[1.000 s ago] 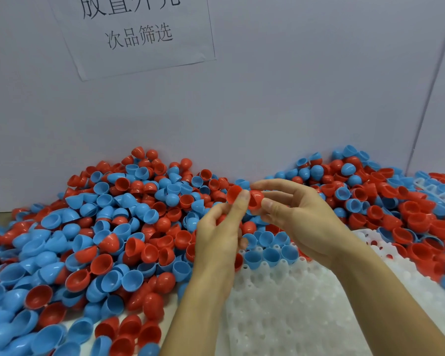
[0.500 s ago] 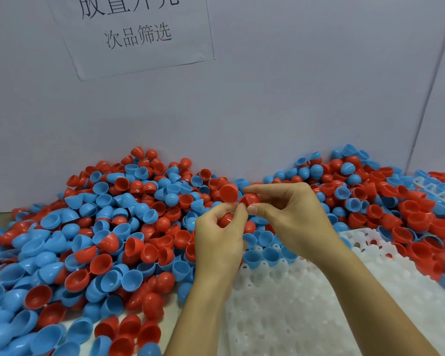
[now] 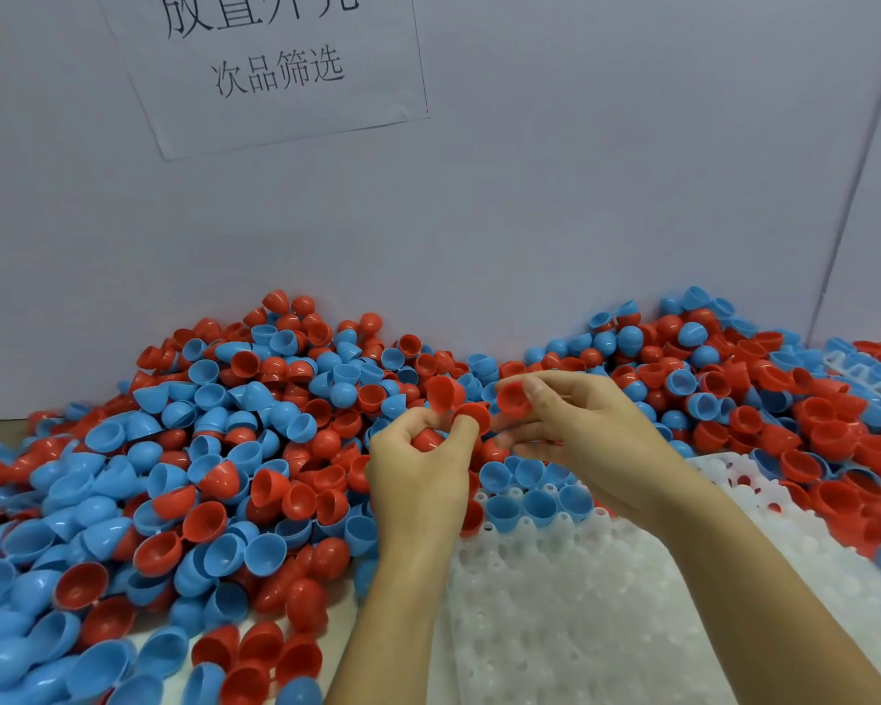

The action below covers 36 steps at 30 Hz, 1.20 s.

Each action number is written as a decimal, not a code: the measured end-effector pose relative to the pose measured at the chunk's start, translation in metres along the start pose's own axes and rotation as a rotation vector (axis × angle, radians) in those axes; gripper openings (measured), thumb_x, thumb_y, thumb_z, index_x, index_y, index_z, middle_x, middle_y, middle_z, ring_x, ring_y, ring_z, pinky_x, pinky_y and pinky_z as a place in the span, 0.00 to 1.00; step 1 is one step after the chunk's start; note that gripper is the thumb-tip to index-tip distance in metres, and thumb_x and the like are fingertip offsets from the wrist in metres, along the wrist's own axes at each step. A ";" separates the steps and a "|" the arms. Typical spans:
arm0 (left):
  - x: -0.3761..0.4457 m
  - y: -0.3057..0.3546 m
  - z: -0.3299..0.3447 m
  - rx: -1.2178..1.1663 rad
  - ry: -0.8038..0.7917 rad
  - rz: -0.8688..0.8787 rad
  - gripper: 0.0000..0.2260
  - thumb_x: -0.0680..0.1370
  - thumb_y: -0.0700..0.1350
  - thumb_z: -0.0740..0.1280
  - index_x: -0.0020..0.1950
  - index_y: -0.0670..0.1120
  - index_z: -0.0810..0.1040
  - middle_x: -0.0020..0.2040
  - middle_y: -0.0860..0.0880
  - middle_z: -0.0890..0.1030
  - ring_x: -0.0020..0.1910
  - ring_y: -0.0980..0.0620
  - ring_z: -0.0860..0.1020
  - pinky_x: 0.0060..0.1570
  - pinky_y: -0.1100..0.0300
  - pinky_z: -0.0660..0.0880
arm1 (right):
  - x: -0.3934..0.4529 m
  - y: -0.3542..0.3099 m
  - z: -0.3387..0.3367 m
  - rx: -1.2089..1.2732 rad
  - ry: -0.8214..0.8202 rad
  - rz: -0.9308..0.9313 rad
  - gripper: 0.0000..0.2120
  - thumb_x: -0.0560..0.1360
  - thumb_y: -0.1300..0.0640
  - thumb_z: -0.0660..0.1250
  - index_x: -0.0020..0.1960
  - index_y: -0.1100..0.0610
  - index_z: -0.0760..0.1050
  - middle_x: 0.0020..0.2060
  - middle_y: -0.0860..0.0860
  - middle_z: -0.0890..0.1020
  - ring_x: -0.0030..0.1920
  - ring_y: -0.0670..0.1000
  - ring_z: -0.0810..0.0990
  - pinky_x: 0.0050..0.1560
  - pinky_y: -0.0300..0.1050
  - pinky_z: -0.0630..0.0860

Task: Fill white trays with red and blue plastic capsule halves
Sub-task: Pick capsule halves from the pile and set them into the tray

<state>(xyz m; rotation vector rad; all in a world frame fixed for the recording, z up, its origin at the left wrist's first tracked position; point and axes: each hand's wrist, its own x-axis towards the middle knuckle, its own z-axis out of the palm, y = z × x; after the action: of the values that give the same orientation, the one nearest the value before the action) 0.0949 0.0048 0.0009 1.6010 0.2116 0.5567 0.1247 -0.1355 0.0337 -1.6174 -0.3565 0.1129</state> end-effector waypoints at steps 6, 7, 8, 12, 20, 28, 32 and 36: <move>0.001 -0.002 0.000 0.044 0.003 -0.063 0.12 0.74 0.46 0.75 0.33 0.49 0.76 0.23 0.57 0.72 0.24 0.61 0.71 0.32 0.60 0.73 | -0.001 -0.005 -0.004 -0.133 0.019 0.066 0.08 0.80 0.51 0.65 0.56 0.50 0.80 0.46 0.48 0.86 0.42 0.46 0.87 0.44 0.37 0.82; 0.001 -0.003 -0.001 0.051 0.004 -0.070 0.13 0.74 0.45 0.75 0.33 0.48 0.76 0.23 0.56 0.72 0.25 0.60 0.71 0.32 0.59 0.73 | -0.002 -0.007 -0.007 -0.237 0.009 0.068 0.07 0.79 0.50 0.67 0.55 0.48 0.79 0.45 0.47 0.85 0.41 0.44 0.86 0.44 0.37 0.82; 0.001 -0.003 -0.002 0.056 0.008 -0.076 0.13 0.74 0.45 0.74 0.32 0.48 0.74 0.23 0.56 0.71 0.26 0.60 0.70 0.32 0.59 0.72 | -0.004 -0.010 -0.011 -0.371 -0.017 0.072 0.06 0.79 0.49 0.68 0.55 0.46 0.79 0.44 0.46 0.85 0.40 0.42 0.86 0.46 0.38 0.81; 0.002 -0.003 -0.009 0.094 0.035 -0.105 0.15 0.74 0.44 0.73 0.31 0.48 0.72 0.22 0.57 0.70 0.25 0.59 0.68 0.31 0.61 0.69 | -0.016 -0.027 -0.035 -0.946 -0.273 0.223 0.04 0.76 0.51 0.69 0.49 0.45 0.82 0.37 0.45 0.86 0.37 0.42 0.84 0.44 0.40 0.82; 0.002 -0.010 -0.011 0.151 0.005 -0.126 0.12 0.76 0.45 0.72 0.34 0.46 0.74 0.25 0.55 0.72 0.24 0.59 0.71 0.25 0.68 0.65 | -0.018 -0.042 0.007 -0.343 -0.148 -0.076 0.28 0.73 0.54 0.74 0.70 0.44 0.71 0.59 0.38 0.82 0.53 0.39 0.83 0.53 0.34 0.80; 0.000 -0.009 -0.005 0.135 -0.134 -0.150 0.09 0.75 0.47 0.74 0.39 0.43 0.81 0.24 0.57 0.74 0.26 0.59 0.71 0.27 0.69 0.67 | -0.009 -0.027 0.019 -0.527 -0.051 -0.147 0.18 0.79 0.59 0.67 0.63 0.40 0.75 0.56 0.40 0.82 0.51 0.38 0.82 0.49 0.34 0.80; 0.000 -0.009 -0.006 0.166 -0.165 -0.130 0.10 0.73 0.48 0.75 0.37 0.43 0.80 0.25 0.56 0.74 0.26 0.59 0.71 0.27 0.68 0.68 | -0.006 -0.012 0.003 -0.646 -0.073 -0.071 0.13 0.78 0.51 0.69 0.59 0.36 0.75 0.53 0.40 0.80 0.46 0.40 0.83 0.45 0.35 0.79; -0.002 -0.004 -0.006 0.158 -0.241 -0.107 0.09 0.72 0.46 0.76 0.40 0.42 0.81 0.26 0.54 0.76 0.25 0.60 0.72 0.26 0.70 0.69 | -0.007 -0.006 0.001 -0.492 -0.110 -0.076 0.13 0.76 0.53 0.71 0.54 0.35 0.78 0.47 0.44 0.84 0.42 0.42 0.85 0.43 0.40 0.83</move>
<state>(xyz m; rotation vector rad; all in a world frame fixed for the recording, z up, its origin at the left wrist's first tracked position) 0.0914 0.0096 -0.0029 1.7826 0.1616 0.2659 0.1171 -0.1361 0.0385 -2.0848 -0.5609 0.0582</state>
